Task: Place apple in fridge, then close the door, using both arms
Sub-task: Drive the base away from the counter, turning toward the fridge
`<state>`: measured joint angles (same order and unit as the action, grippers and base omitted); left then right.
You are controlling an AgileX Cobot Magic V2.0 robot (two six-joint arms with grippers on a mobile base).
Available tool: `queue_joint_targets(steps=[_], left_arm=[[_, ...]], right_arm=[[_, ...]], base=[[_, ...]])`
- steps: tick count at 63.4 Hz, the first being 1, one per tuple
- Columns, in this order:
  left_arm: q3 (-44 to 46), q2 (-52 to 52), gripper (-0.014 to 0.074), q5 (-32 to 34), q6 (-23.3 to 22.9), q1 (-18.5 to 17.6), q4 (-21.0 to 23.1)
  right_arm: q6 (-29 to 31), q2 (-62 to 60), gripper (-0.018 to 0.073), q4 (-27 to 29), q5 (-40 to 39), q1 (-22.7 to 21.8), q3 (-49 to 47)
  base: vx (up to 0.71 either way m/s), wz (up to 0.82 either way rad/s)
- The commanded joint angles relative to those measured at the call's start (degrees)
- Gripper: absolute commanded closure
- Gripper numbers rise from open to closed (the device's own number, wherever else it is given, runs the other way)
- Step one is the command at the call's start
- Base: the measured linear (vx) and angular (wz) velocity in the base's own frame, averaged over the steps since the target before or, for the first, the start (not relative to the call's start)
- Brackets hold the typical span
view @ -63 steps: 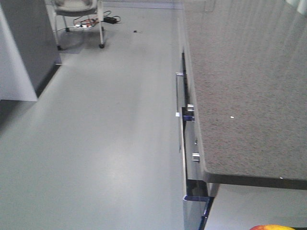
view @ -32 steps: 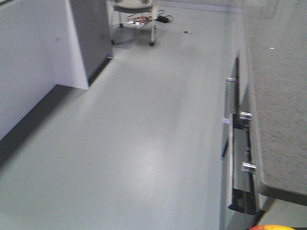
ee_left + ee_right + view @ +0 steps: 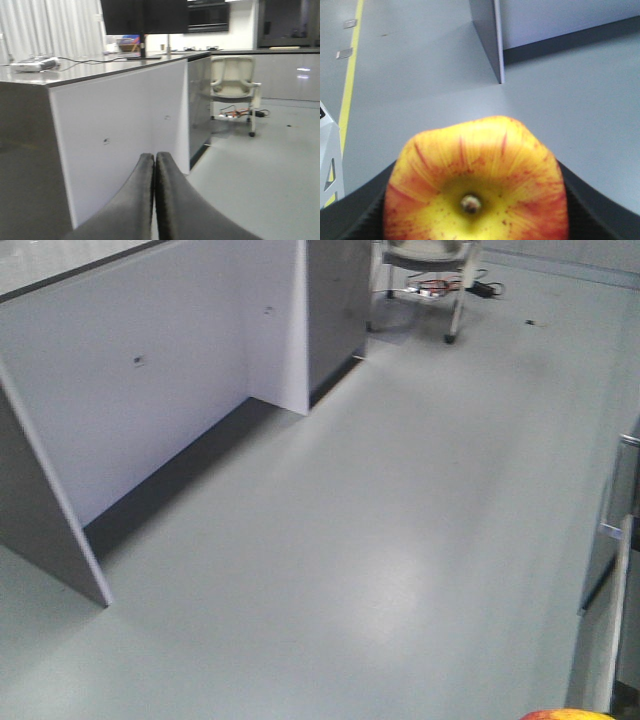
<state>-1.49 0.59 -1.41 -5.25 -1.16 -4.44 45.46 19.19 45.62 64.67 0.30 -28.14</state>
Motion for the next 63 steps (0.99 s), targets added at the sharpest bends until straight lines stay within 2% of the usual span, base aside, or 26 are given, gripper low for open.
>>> queue_joint_targets(steps=[1,63], left_arm=[[-1.24,0.96,0.0603,4.06,-0.19,0.0,0.11],[-1.24,0.96,0.0603,4.06,-0.19,0.0,0.11]], right_arm=[[0.51,0.55,0.0203,3.28,-2.45,-0.14,-1.34],[0.51,0.55,0.0203,3.33,-2.4,-0.15,-1.34]], base=[[-0.04,0.44],[-0.01,0.5]])
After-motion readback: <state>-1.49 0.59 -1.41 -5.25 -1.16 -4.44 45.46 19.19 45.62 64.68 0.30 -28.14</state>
